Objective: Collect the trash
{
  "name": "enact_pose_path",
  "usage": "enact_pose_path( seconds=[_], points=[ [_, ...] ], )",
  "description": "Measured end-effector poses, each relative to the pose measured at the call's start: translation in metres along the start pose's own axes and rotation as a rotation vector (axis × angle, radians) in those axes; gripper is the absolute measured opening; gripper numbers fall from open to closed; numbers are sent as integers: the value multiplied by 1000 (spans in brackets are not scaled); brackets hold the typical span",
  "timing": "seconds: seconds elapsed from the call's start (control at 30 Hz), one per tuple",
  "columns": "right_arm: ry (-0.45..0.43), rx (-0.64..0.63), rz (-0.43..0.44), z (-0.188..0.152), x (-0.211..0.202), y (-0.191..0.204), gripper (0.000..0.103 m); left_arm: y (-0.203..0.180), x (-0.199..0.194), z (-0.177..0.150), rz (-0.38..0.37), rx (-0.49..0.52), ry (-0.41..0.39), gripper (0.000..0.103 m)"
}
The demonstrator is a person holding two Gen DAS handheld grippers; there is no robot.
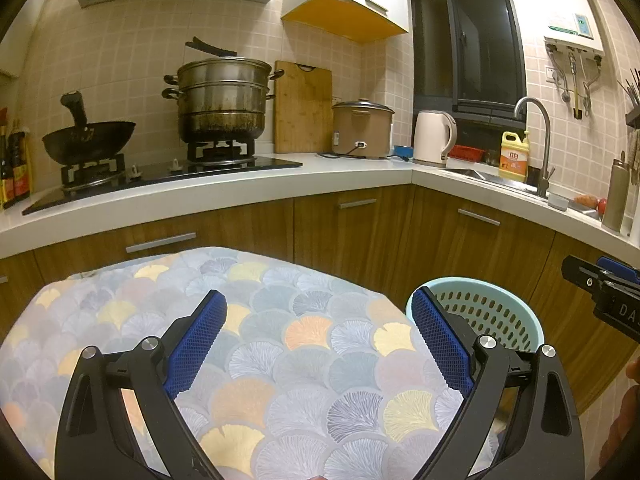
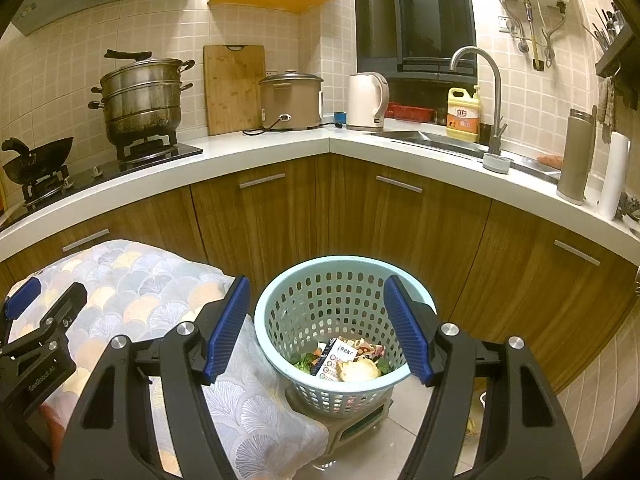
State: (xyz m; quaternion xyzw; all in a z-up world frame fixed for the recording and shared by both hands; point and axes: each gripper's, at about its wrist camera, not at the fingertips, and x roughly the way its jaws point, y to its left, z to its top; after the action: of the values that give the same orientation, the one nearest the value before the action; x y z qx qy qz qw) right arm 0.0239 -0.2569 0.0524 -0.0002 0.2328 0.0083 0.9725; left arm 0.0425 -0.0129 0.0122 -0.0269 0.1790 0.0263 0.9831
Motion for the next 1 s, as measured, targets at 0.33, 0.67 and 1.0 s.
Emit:
enact_pose_path(
  seconds=[0.33,0.67,1.0],
  points=[
    [4,4,8,-1,-1,0,65,-1,0,0,0,-1,0,91],
    [8,11,20,-2,0,0,65,-4,1,0,0,25,4,92],
    [1,3,19,0,-1,3,65,-2,1,0,18,28,2,92]
  ],
)
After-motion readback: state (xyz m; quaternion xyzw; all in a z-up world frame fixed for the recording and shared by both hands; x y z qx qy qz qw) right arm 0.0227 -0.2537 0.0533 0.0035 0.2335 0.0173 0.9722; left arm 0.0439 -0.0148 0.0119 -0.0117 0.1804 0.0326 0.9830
